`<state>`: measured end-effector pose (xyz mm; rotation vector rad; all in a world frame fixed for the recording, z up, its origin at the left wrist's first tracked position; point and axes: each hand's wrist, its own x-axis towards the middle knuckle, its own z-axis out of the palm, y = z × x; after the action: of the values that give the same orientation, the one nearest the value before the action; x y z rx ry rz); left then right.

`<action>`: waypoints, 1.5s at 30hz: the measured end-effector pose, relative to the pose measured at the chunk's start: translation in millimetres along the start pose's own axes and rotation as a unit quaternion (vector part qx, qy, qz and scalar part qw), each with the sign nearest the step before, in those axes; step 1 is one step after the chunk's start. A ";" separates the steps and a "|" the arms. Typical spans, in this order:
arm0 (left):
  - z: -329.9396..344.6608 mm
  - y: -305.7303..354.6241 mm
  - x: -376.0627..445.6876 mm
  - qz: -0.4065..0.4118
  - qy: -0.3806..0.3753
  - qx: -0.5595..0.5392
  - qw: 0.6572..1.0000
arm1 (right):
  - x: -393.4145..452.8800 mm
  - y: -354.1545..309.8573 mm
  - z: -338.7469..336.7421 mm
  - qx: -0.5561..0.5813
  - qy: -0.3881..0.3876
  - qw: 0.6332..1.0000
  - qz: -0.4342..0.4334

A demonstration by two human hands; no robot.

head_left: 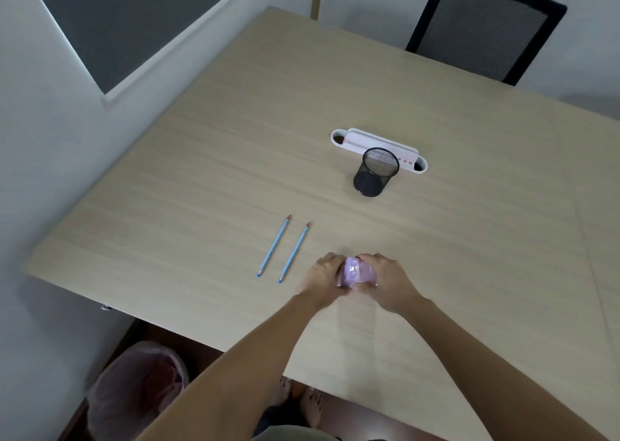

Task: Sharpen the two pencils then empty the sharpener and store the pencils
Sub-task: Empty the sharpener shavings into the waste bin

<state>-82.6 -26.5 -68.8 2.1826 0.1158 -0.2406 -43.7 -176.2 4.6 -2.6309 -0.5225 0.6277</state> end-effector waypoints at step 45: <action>-122.4 -247.9 -314.2 -0.404 0.521 -0.609 0.440 | 68.7 -321.5 266.0 -0.280 -0.105 0.863 -0.408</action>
<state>-416.1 219.2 -128.4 0.3253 1.5156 0.5927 -201.6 202.8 -96.4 -2.4345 -1.9975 0.5137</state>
